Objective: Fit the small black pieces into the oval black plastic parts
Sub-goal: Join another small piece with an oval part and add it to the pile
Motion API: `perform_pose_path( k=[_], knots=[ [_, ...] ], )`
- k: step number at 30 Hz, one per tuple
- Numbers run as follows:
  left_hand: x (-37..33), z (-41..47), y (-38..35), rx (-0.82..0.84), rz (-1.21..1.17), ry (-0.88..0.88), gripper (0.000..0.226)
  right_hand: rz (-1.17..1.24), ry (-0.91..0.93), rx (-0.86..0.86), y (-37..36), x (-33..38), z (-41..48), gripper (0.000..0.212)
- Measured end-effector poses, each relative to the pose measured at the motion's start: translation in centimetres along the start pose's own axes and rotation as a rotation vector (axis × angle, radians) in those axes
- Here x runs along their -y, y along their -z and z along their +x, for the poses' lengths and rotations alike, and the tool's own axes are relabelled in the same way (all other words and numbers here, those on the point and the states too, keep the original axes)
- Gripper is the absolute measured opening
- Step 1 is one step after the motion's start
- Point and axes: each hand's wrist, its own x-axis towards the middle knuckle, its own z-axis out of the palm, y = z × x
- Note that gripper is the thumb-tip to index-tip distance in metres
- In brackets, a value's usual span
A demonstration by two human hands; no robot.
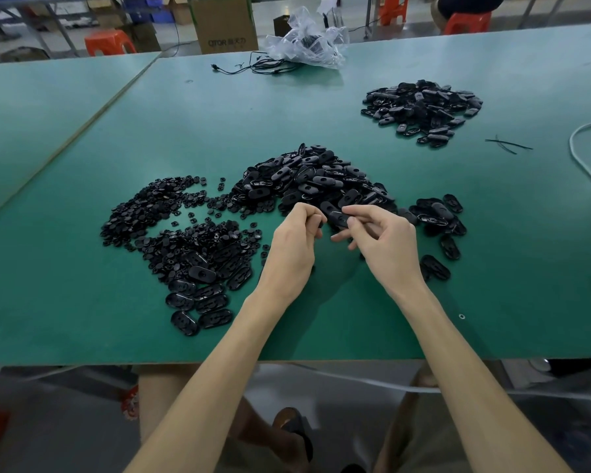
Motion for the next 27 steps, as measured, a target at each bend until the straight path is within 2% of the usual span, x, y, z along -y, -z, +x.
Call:
perform_pose_path(
  k=[7, 14, 19, 27],
  knots=[
    [-0.46, -0.01, 0.28, 0.0, 0.067, -0.089, 0.015, 0.022, 0.007, 0.003, 0.02, -0.01, -0.08, 0.019],
    [-0.64, -0.4, 0.7, -0.044, -0.009, -0.12, 0.011, -0.002, 0.009, 0.006, 0.0, -0.09, -0.17, 0.016],
    [-0.43, -0.3, 0.64, -0.06, -0.108, -0.051, 0.006, -0.022, 0.031, 0.002, -0.05, -0.14, -0.13, 0.018],
    [-0.55, -0.29, 0.97, -0.056, -0.112, -0.026, 0.016, -0.04, 0.073, 0.011, -0.02, -0.11, -0.15, 0.021]
  ],
)
